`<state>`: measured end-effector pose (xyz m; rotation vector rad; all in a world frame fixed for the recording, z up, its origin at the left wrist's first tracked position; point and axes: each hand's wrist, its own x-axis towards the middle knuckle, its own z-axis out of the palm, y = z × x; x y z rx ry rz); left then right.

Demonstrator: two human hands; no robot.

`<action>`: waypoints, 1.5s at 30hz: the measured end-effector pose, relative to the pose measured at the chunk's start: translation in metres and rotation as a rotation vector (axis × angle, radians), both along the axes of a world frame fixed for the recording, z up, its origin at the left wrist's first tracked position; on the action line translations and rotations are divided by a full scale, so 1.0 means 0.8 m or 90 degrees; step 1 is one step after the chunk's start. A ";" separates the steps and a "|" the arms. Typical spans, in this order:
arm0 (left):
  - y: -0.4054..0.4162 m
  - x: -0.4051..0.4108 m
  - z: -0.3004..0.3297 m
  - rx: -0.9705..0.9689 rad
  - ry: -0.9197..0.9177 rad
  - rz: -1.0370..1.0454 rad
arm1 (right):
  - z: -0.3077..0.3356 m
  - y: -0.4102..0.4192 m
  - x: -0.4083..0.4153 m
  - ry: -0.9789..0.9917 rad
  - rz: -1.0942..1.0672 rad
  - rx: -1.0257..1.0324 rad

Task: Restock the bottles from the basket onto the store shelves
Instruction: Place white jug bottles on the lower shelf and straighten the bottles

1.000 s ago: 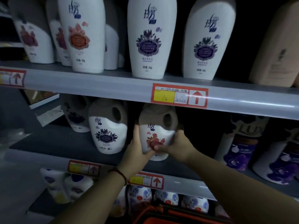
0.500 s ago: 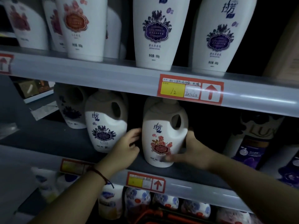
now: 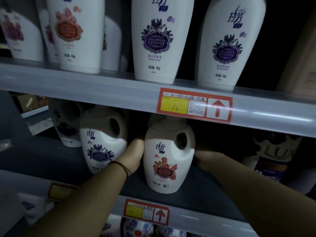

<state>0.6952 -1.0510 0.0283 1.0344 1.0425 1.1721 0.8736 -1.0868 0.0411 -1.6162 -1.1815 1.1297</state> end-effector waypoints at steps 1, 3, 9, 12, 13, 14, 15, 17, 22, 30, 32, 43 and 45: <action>-0.003 0.001 -0.001 0.004 0.001 -0.012 | -0.002 -0.003 -0.001 -0.006 -0.008 -0.002; -0.007 -0.001 -0.001 0.007 0.001 0.015 | -0.008 -0.001 0.003 -0.034 -0.060 0.008; -0.013 -0.007 0.008 -0.010 0.132 0.060 | -0.005 -0.020 0.005 -0.201 -0.138 0.013; -0.036 -0.029 0.014 0.123 0.338 0.112 | 0.005 -0.051 -0.008 -0.275 -0.153 0.120; -0.048 -0.037 0.010 0.200 0.379 0.106 | 0.003 -0.064 -0.013 -0.284 -0.162 0.185; -0.059 -0.046 0.003 0.269 0.409 0.071 | -0.003 -0.076 -0.018 -0.285 -0.158 0.248; -0.066 -0.053 -0.007 0.317 0.444 0.014 | -0.008 -0.087 -0.023 -0.309 -0.131 0.283; -0.071 -0.061 -0.028 0.338 0.529 -0.107 | -0.017 -0.100 -0.030 -0.289 -0.049 0.285; -0.072 -0.046 -0.030 0.382 0.753 -0.063 | -0.030 -0.102 -0.034 -0.261 -0.041 0.271; -0.091 -0.104 -0.011 0.599 0.826 0.243 | -0.047 -0.138 -0.064 -0.569 -0.139 0.446; -0.081 -0.151 -0.021 0.583 0.752 0.361 | -0.055 -0.146 -0.100 -0.637 0.008 0.531; -0.025 -0.212 -0.076 0.306 0.571 0.090 | -0.060 -0.007 -0.231 -0.134 0.124 0.217; -0.026 -0.204 -0.080 0.319 0.534 0.114 | -0.071 -0.011 -0.236 -0.150 0.093 0.272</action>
